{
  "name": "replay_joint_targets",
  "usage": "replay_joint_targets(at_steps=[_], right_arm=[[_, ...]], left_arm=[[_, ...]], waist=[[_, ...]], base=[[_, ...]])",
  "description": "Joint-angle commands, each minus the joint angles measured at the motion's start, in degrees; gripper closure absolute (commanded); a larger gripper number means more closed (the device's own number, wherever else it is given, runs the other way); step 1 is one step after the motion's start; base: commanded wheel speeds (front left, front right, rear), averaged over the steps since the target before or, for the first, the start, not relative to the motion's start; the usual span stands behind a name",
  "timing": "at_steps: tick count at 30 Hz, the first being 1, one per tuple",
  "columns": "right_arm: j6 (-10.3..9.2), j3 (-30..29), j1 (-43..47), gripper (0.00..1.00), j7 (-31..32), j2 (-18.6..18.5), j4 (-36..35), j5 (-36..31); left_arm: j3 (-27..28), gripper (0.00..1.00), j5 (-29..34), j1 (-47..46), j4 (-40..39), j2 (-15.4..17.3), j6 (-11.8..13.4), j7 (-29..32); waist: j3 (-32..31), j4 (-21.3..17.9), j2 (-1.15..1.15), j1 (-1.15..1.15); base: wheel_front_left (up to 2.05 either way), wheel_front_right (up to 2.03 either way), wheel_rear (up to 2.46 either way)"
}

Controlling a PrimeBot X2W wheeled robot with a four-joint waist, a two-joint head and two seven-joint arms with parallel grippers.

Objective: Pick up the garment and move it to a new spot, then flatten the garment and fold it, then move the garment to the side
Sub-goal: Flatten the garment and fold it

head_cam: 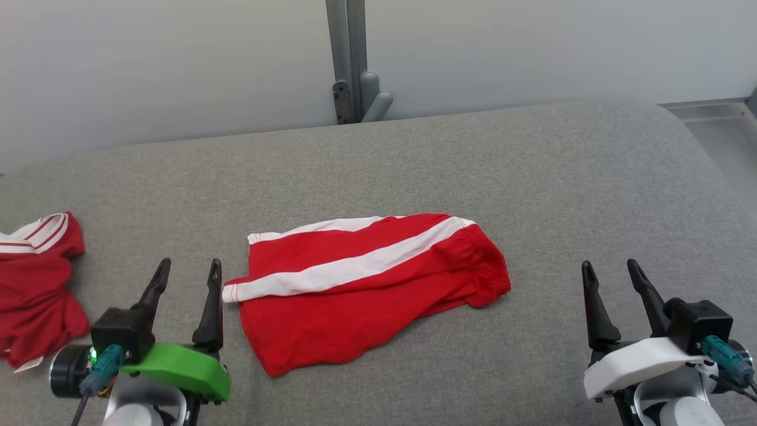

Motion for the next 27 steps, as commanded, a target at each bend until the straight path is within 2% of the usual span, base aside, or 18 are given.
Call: replay_joint_targets(at_steps=[1, 7, 8, 10, 13, 26, 27], right_arm=[[0.0, 0.26, -0.76, 0.0, 0.16, -0.09, -0.03, 0.17], [0.0, 2.31, -2.66, 0.0, 0.18, -0.09, -0.33, 0.23], [0.0, 2.31, -2.66, 0.0, 0.18, -0.09, -0.33, 0.23], [0.0, 3.05, -3.77, 0.0, -0.09, -0.1, 0.0, 0.45], [0.0, 3.36, -4.35, 0.0, -0.51, -0.09, 0.66, 0.66], [0.0, 3.34, -6.43, 0.0, -1.51, -0.09, 2.28, 1.18], [0.0, 3.29, -6.62, 0.0, -1.53, -0.09, 2.32, 1.18]], left_arm=[[-0.42, 0.0, -0.27, -2.68, 1.47, 0.1, -1.28, 0.95], [-1.92, 0.0, -4.94, -9.88, 11.88, -1.5, -6.59, 7.44], [-1.92, 0.0, -4.94, -9.88, 11.88, -1.5, -6.59, 7.44], [-2.0, 0.0, -7.62, -12.66, 17.9, -2.5, -9.04, 9.44], [-2.0, 0.0, -9.18, -14.37, 23.15, -3.22, -10.82, 10.66], [-1.69, 0.0, -12.53, -19.24, 35.69, -4.24, -15.47, 9.72], [-1.8, 0.04, -12.65, -19.52, 36.2, -4.25, -15.66, 9.59]], waist=[[0.77, 0.46, 0.0, 0.0], [4.01, -0.34, 0.0, 0.0], [4.01, -0.34, 0.0, 0.0], [5.88, -1.0, 0.0, 0.0], [7.08, -1.68, 0.0, 0.0], [9.0, -2.36, 0.0, 0.0], [9.04, -2.39, 0.0, 0.0]], base=[[0.0, 0.0, 0.0], [0.0, 0.0, 0.0], [0.0, 0.0, 0.0], [0.0, 0.0, 0.0], [0.0, 0.0, 0.0], [0.0, 0.0, 0.0], [0.0, 0.0, 0.0]])
